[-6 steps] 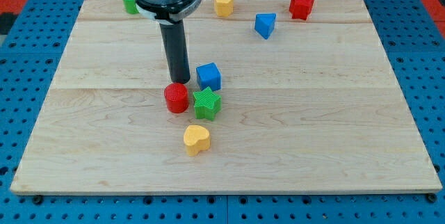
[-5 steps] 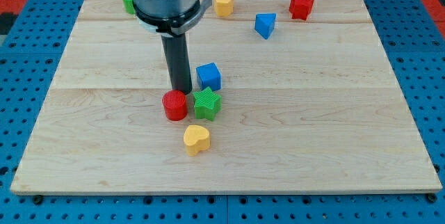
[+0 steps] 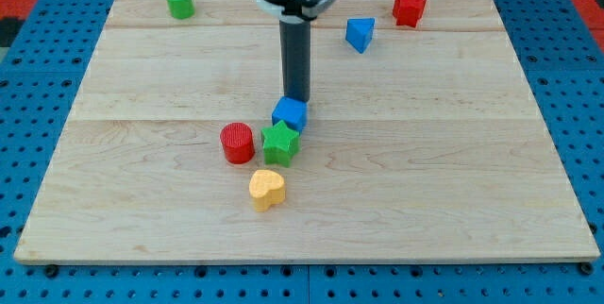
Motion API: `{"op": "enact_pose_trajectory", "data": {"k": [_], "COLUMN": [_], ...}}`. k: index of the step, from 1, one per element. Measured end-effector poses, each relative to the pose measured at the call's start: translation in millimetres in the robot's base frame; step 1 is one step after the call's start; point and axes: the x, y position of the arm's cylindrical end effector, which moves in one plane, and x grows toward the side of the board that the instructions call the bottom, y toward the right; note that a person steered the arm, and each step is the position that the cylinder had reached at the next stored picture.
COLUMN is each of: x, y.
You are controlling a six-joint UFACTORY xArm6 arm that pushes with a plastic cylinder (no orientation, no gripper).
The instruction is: Separate the blue cube from the green star
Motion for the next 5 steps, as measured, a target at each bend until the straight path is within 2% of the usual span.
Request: {"op": "enact_pose_trajectory", "data": {"k": [1, 2, 3, 4, 5], "x": [-10, 20, 32, 20, 34], "y": [-46, -54, -33, 24, 36]}}
